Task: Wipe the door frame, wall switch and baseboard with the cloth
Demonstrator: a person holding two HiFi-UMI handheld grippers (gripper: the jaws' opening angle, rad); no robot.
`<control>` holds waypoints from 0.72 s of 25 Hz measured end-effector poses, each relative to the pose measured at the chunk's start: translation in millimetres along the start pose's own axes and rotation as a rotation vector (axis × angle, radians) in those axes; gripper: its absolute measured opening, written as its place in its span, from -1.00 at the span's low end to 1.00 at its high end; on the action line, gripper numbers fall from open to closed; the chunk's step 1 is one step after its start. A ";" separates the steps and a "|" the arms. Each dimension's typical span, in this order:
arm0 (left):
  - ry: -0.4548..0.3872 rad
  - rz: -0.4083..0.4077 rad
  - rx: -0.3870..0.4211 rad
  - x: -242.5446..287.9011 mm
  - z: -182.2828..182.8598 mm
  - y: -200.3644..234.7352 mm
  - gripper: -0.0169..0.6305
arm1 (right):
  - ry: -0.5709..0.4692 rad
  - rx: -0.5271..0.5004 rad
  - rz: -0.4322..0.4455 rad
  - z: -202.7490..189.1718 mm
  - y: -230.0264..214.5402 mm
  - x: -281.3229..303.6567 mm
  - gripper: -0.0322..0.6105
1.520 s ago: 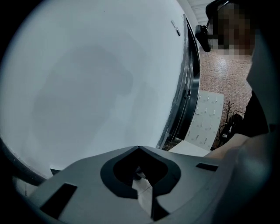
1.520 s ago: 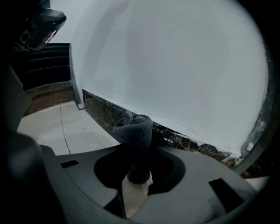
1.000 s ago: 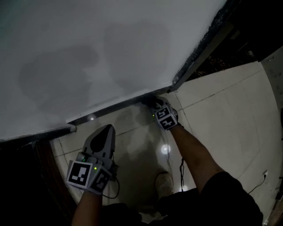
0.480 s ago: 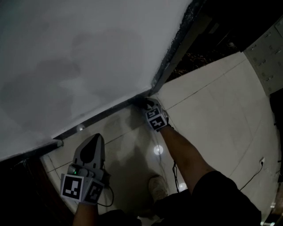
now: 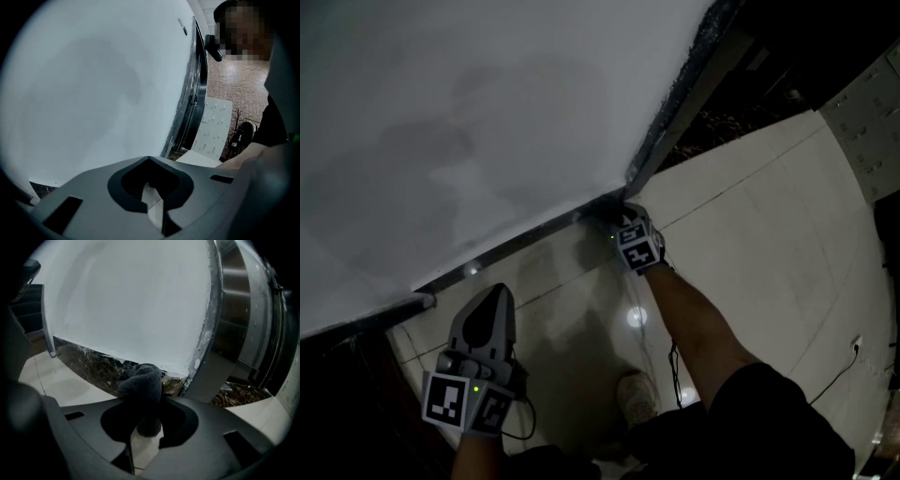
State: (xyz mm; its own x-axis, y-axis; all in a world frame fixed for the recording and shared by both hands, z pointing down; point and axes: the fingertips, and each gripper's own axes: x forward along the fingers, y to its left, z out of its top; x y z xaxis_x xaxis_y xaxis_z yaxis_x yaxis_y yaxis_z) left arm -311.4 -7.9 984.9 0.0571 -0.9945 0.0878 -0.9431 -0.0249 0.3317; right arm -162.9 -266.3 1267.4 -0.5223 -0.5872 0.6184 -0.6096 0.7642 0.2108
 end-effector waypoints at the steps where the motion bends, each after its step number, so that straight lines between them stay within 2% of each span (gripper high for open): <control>1: -0.005 0.008 -0.006 -1.0 1.0 2.7 -0.94 | 0.001 0.009 -0.006 -0.9 -1.8 -0.1 -0.60; 10: -0.002 0.006 -0.005 -10.9 1.2 7.0 -0.94 | 0.011 0.143 -0.096 -12.1 -30.4 -9.9 -0.60; 15: -0.011 0.005 0.005 -19.6 7.5 7.5 -0.94 | 0.010 0.125 -0.074 -8.3 -19.4 -15.8 -0.60; 18: -0.021 0.010 0.011 -32.3 13.7 11.2 -0.94 | -0.003 0.122 -0.043 -3.5 5.4 -22.4 -0.60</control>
State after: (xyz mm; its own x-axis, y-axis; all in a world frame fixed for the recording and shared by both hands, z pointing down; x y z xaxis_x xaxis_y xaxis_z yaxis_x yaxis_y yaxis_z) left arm -328.3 22.5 972.9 0.0406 -0.9967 0.0709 -0.9470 -0.0158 0.3207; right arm -152.4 -248.1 1257.4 -0.4959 -0.6199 0.6081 -0.6996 0.7001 0.1430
